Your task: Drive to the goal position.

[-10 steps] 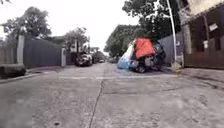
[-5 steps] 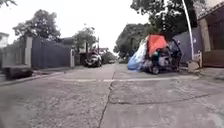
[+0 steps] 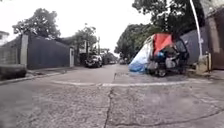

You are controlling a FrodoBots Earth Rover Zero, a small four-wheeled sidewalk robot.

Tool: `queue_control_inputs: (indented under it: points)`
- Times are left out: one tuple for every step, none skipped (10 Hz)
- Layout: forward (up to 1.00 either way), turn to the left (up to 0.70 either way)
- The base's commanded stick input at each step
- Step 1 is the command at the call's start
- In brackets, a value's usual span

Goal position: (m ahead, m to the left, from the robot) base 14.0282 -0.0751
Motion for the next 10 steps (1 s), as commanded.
queue_control_inputs:
  points:
    - [1.0,0.0]
    - [1.0,0.0]
    - [1.0,0.0]
    - [1.0,0.0]
    - [1.0,0.0]
    - [1.0,0.0]
    - [1.0,0.0]
    - [1.0,0.0]
    - [1.0,0.0]
    - [1.0,0.0]
